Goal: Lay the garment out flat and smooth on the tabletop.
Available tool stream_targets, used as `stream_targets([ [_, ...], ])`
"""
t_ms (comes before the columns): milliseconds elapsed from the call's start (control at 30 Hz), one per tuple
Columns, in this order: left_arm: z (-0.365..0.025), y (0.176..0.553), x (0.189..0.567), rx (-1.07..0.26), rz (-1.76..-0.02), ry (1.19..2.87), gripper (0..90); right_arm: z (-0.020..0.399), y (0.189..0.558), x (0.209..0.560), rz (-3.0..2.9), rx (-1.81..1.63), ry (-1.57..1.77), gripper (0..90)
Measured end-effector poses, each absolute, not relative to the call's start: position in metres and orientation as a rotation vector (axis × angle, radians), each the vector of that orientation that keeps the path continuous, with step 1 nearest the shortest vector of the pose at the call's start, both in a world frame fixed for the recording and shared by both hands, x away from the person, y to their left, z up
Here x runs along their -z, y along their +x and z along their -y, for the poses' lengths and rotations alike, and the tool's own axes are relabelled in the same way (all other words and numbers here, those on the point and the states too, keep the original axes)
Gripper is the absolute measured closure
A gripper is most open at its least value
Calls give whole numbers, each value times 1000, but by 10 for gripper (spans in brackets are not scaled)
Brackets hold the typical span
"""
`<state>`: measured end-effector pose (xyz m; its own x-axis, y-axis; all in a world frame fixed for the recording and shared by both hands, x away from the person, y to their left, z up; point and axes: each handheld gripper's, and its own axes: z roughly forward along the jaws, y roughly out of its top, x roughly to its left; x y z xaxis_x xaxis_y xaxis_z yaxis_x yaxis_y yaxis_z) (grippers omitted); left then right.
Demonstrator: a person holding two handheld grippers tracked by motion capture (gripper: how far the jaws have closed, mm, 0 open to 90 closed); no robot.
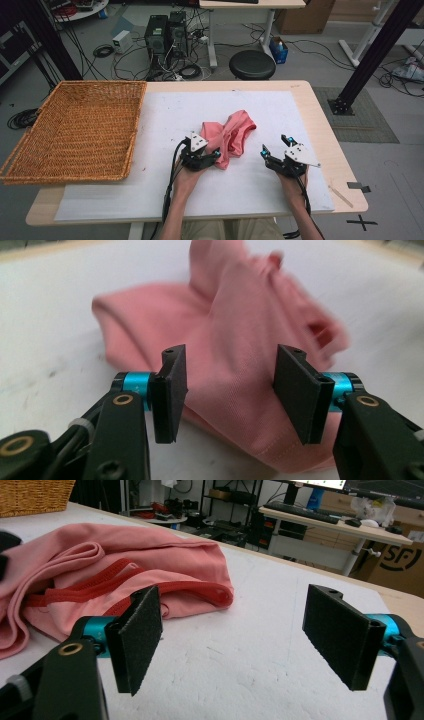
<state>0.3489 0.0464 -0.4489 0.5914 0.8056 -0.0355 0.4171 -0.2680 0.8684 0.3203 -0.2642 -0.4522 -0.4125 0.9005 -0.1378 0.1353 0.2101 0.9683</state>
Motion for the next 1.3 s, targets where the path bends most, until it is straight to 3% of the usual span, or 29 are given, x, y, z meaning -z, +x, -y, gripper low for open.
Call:
stream_targets([
  [67, -47, 350, 449, -517, -988, 1888, 496, 263, 321, 452, -1733, -1263, 971, 241],
  [300, -59, 349, 446, -543, -1069, 1806, 844, 262, 327, 449, -1832, -1264, 1027, 354],
  [600, -76, 348, 439, -606, -1089, 1779, 847, 224, 339, 440, -2110, -1303, 985, 421],
  [800, -75, 347, 438, -598, -1076, 1795, 846, 196, 361, 438, -2224, -1245, 995, 529],
  [900, -76, 347, 439, -589, -1080, 1800, 846, 190, 368, 448, -2318, -1198, 1038, 659],
  [1033, -78, 348, 441, -574, -1094, 1807, 846, 194, 367, 449, -2354, -1171, 1060, 831],
  [1300, -90, 346, 438, -604, -1129, 1741, 846, 228, 335, 449, -2282, -1162, 1069, 866],
])
